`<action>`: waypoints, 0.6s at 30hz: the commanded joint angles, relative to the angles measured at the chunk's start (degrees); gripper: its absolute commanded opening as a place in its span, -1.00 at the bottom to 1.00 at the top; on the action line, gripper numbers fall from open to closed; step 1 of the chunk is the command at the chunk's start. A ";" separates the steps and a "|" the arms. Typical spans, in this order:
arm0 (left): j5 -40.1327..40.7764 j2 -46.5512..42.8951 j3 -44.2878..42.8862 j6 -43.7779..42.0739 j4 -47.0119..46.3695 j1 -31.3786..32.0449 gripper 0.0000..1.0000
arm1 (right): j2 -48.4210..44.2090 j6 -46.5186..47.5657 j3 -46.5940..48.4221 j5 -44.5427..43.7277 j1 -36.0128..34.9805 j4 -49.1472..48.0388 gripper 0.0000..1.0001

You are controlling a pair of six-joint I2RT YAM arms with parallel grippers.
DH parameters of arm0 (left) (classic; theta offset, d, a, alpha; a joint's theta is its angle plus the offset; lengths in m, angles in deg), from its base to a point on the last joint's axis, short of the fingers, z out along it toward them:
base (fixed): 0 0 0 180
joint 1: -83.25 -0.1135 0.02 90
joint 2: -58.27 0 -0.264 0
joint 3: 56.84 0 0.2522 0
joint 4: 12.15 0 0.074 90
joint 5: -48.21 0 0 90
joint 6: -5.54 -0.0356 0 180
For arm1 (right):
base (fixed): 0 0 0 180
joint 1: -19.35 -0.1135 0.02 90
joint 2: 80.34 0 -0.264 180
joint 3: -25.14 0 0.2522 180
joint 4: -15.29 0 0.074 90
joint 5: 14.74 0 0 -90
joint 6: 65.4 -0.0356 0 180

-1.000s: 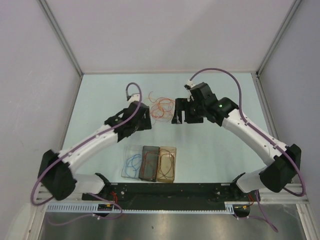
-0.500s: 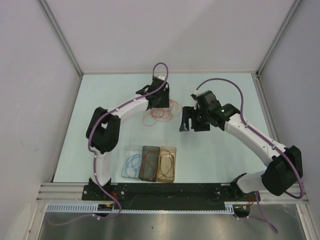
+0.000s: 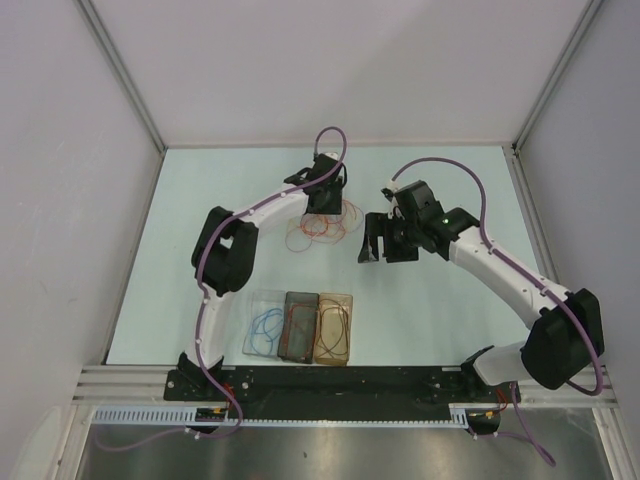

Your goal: Untangle the cables

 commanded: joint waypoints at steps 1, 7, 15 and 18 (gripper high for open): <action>2.86 -0.43 -1.33 -0.63 0.48 -0.56 0.04 | 0.93 1.05 -0.38 1.78 0.68 -2.33 0.62; 3.92 0.72 -1.25 -0.54 0.57 -1.00 0.03 | 1.73 0.96 -0.47 2.48 0.85 -3.29 0.61; 2.24 2.30 -1.07 -0.46 -0.67 -1.26 -0.07 | 3.13 1.05 -0.47 3.19 0.94 -3.91 0.58; 1.98 3.26 -1.59 -0.46 -0.58 -1.18 -0.19 | 3.40 1.14 -0.47 3.18 1.03 -3.91 0.58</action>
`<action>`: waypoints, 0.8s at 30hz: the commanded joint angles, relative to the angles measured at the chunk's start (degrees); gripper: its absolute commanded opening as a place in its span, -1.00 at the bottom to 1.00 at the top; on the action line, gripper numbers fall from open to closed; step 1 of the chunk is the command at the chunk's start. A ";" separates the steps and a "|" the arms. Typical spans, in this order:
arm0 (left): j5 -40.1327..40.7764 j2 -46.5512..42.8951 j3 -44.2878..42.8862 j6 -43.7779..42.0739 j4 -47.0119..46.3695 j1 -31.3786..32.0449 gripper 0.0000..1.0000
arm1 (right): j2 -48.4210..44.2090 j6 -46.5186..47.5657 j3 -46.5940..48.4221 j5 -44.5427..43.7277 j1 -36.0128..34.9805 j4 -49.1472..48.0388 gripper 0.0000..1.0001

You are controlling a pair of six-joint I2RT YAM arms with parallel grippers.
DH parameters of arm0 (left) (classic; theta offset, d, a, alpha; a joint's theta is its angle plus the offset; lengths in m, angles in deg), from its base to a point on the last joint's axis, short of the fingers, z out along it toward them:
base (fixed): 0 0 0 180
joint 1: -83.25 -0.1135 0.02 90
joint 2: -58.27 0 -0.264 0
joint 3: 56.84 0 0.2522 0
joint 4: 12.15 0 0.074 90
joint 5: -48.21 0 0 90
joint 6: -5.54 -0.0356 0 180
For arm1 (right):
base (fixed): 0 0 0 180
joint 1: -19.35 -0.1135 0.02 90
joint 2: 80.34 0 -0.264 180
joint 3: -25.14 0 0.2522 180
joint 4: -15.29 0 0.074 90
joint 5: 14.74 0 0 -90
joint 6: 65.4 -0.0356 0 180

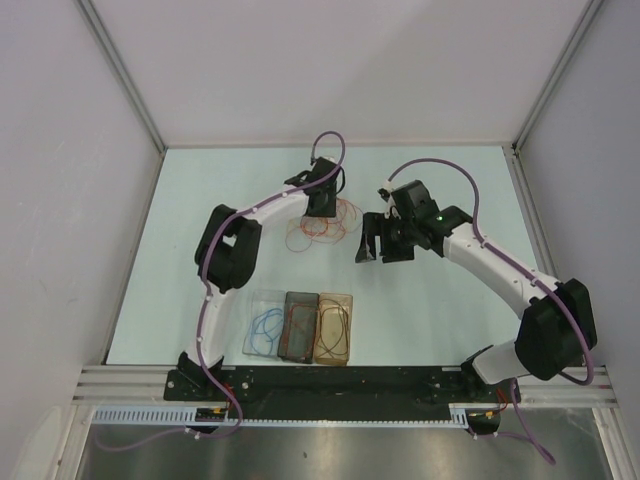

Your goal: Untangle the cables

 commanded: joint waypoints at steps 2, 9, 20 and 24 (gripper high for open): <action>-0.71 1.30 -2.29 -0.48 -0.99 -0.35 -0.58 | 0.25 0.76 -0.23 1.07 0.37 -1.79 0.58; -0.01 -2.30 -9.05 -0.83 2.60 -0.26 -0.99 | 0.34 1.03 -0.32 0.72 0.73 -1.88 0.57; -10.02 -11.51 -40.53 -0.74 13.08 -0.17 -0.99 | -9.84 -1.25 -0.23 0.45 9.86 -1.26 0.56; -14.58 -23.98 -31.77 -0.48 4.93 -0.17 -0.99 | -14.24 -2.22 -0.23 0.28 12.85 -0.91 0.56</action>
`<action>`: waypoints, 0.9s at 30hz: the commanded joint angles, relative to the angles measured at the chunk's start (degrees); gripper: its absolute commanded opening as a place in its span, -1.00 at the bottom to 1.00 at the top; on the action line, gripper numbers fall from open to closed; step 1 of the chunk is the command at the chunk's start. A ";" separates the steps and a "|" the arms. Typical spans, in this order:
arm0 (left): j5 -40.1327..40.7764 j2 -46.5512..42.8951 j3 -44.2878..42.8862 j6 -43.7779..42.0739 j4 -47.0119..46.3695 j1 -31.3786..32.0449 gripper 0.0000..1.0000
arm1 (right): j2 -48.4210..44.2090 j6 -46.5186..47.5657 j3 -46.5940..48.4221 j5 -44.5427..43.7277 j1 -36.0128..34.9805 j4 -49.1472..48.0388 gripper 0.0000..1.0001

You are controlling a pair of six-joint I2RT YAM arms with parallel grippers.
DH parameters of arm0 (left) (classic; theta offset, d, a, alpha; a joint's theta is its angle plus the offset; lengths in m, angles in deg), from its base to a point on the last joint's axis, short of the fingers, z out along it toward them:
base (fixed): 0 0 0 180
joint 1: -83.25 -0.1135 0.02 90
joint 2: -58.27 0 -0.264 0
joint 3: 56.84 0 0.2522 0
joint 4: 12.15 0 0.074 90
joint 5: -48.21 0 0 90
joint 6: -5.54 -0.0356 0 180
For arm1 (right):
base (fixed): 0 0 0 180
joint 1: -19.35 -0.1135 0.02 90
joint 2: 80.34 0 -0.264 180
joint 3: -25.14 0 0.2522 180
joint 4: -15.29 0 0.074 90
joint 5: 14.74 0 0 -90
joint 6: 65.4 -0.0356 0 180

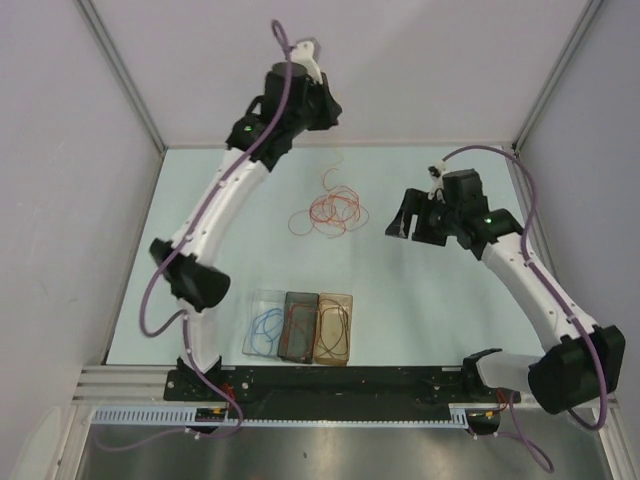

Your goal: Untangle the cables

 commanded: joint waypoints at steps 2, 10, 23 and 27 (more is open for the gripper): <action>-7.37 -21.95 13.54 -1.40 -9.75 -0.11 -0.99 | -7.93 -2.05 0.56 0.08 3.20 -0.41 0.56; -11.93 -32.10 21.06 -3.86 -14.34 -0.11 -0.99 | -10.94 -3.02 0.55 5.69 2.06 -3.47 0.56; -28.28 -30.25 0.21 0.53 -19.78 -0.11 -0.99 | -7.26 -19.35 0.56 3.16 -5.33 -17.72 0.71; -30.84 -35.08 11.42 2.29 -25.57 -0.11 -1.00 | -1.45 -29.81 0.56 7.98 -2.61 -23.50 0.74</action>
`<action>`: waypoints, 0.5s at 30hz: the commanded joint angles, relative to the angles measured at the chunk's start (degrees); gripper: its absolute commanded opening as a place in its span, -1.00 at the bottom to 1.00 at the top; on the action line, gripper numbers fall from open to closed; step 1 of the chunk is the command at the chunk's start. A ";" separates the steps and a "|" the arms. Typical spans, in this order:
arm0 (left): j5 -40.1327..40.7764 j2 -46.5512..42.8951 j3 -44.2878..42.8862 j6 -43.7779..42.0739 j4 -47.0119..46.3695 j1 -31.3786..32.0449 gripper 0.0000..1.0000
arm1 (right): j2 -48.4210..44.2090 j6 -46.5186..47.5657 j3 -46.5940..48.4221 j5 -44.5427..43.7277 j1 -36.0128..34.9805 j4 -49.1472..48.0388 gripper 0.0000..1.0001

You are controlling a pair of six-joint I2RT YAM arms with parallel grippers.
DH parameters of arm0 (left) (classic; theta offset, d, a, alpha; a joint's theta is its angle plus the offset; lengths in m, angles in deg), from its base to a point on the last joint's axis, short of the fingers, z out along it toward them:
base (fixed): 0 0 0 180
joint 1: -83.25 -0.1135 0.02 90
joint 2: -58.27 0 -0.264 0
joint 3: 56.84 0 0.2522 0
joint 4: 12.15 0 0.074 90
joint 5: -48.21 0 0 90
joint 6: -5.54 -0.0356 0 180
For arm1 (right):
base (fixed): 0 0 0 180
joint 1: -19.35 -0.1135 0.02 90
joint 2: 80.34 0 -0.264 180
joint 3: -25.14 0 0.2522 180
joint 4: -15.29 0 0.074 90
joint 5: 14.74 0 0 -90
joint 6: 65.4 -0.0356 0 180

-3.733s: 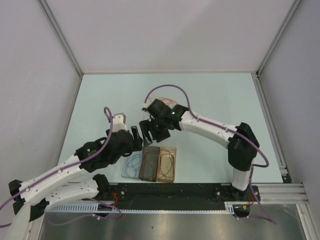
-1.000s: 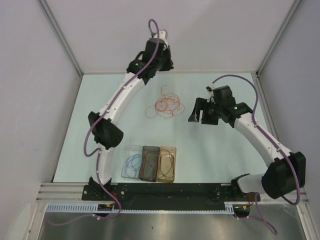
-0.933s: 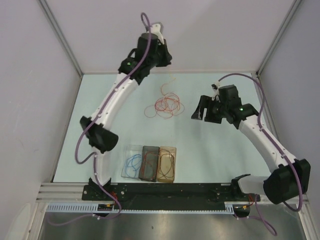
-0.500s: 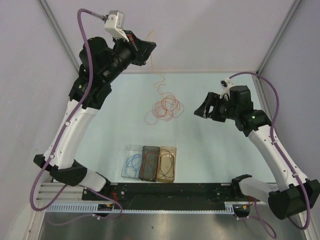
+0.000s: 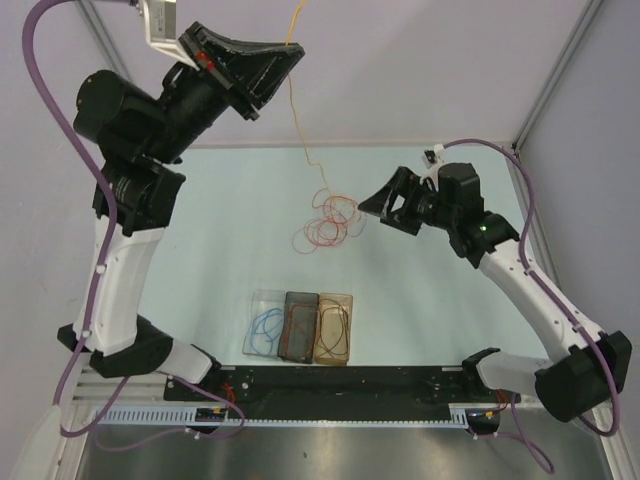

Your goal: Untangle the cables

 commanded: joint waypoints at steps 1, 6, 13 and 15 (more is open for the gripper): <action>-4.26 -4.29 9.40 2.77 -6.51 -0.11 -0.99 | 5.87 -15.60 0.56 5.36 2.36 -9.55 0.74; -3.21 -8.25 17.31 2.24 -8.09 -0.11 -0.99 | 9.48 -26.00 0.38 6.79 1.84 -18.42 0.80; -3.20 -10.28 21.63 2.07 -8.89 -0.11 -1.00 | 15.62 -37.25 0.38 7.40 1.40 -25.02 0.87; -2.77 -10.89 23.30 1.81 -9.41 -0.11 -0.99 | 16.86 -39.88 0.38 8.18 0.87 -27.13 0.87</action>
